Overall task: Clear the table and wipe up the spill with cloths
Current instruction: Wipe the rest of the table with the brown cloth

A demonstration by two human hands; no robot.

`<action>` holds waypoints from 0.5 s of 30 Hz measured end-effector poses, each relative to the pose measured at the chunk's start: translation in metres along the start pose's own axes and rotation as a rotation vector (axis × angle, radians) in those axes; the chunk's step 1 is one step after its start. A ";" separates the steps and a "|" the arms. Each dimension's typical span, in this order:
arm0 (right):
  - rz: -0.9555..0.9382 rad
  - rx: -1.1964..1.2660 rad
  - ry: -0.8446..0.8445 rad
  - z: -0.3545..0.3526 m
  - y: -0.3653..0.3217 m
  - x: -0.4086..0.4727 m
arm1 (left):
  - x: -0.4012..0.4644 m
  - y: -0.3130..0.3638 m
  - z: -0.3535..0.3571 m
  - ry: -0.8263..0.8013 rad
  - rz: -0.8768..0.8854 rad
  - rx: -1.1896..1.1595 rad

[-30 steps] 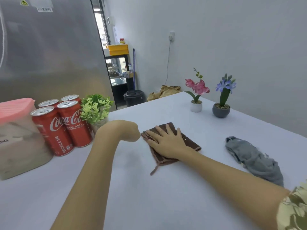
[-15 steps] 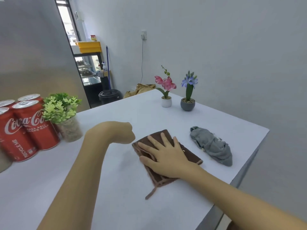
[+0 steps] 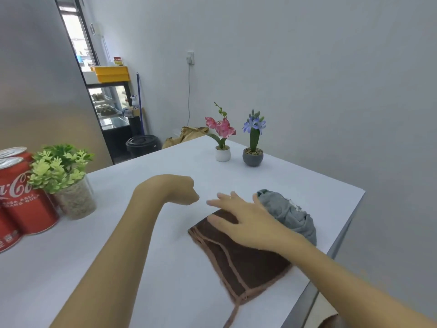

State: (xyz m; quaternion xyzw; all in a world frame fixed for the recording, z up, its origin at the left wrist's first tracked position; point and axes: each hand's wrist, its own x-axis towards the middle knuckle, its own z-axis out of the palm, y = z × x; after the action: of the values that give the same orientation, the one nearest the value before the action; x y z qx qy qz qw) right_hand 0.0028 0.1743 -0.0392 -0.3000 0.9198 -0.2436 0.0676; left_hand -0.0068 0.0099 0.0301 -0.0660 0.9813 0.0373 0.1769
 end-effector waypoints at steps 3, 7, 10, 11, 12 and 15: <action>0.100 0.182 0.161 -0.045 0.003 0.031 | 0.023 0.002 -0.007 0.084 0.033 -0.080; 0.331 0.429 0.286 -0.078 0.040 0.085 | 0.064 0.008 -0.013 0.171 0.076 -0.265; 0.466 0.497 0.379 -0.083 0.071 0.116 | 0.103 0.018 -0.017 0.176 0.089 -0.498; 0.496 0.509 0.396 -0.082 0.077 0.121 | 0.115 0.021 -0.017 0.168 0.088 -0.583; 0.515 0.516 0.410 -0.080 0.084 0.126 | 0.128 0.024 -0.018 0.160 0.081 -0.678; 0.532 0.503 0.432 -0.071 0.106 0.144 | 0.166 0.033 -0.017 0.170 0.013 -0.957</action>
State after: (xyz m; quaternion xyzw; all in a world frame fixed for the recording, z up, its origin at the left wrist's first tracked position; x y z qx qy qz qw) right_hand -0.1879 0.1932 -0.0257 0.0316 0.8701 -0.4919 0.0052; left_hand -0.1715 0.0219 -0.0107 -0.1367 0.8654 0.4800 0.0456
